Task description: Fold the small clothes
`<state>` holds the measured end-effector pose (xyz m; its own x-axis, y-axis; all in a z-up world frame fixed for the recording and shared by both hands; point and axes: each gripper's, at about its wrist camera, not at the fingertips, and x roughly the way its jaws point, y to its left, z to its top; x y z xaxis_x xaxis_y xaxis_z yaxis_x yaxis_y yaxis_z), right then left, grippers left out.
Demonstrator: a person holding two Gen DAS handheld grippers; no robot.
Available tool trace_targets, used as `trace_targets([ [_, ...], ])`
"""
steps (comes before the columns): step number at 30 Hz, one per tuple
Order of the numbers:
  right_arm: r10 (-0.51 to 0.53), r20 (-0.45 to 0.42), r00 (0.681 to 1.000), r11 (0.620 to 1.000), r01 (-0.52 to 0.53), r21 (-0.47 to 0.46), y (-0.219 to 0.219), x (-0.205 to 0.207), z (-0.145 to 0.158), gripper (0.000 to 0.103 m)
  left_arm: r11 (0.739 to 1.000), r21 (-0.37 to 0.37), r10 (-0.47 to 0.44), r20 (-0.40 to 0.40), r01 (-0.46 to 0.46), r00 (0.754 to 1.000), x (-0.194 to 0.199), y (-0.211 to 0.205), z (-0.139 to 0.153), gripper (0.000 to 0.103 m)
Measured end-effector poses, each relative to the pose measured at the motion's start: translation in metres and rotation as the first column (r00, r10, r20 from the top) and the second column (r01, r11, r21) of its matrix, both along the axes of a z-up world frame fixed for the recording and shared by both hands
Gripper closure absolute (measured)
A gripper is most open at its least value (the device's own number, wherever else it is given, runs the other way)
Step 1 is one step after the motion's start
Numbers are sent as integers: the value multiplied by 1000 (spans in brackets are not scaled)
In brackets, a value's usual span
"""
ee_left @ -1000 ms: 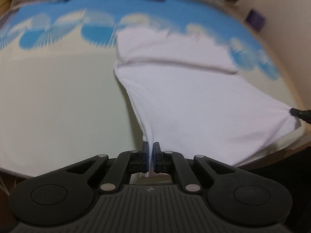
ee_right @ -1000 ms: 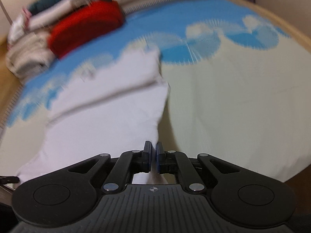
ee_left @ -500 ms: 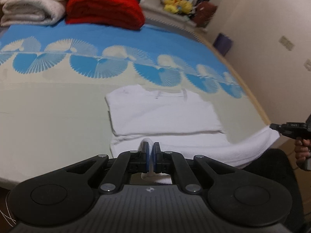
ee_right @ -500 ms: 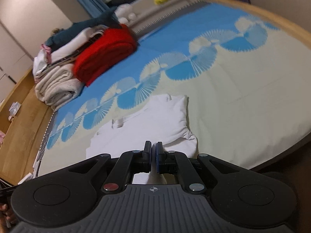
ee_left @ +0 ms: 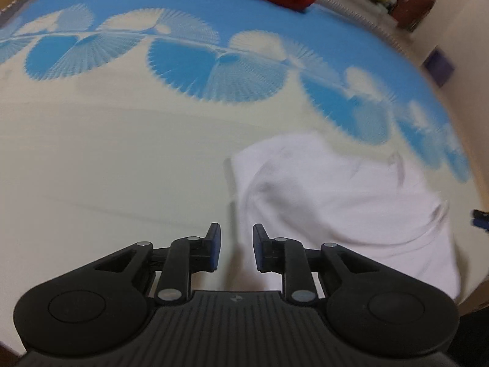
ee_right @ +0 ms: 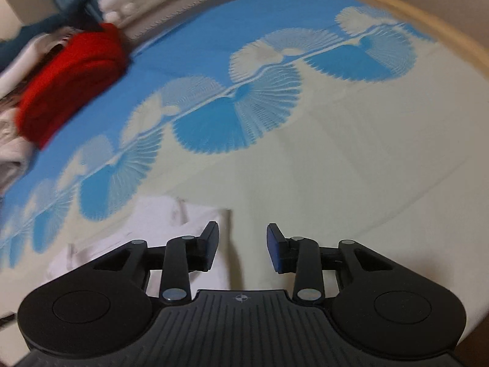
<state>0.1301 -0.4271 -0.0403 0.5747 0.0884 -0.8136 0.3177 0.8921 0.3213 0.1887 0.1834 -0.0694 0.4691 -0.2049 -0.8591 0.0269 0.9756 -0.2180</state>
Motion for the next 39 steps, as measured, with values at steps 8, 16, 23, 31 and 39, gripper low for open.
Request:
trace_targets([
  [8, 283, -89, 955, 937, -295, -186, 40, -1, -30, 66, 996, 41, -77, -1, 77, 997, 6, -7, -15, 63],
  [16, 292, -80, 953, 922, -303, -241, 53, 21, -46, 63, 987, 144, -80, 47, 72, 996, 32, -42, -24, 55],
  [23, 287, -45, 957, 918, -288, -274, 63, 40, -48, 63, 987, 146, -80, 46, 72, 996, 53, -58, -30, 55],
  [31, 241, 93, 966, 948, -214, -235, 61, 45, -24, 103, 988, 124, -110, 108, 96, 988, 60, -75, -12, 103],
  [39, 19, 218, 976, 988, 15, -154, 33, 52, -11, 103, 998, 60, 24, 160, -34, 987, 74, -50, 2, 103],
])
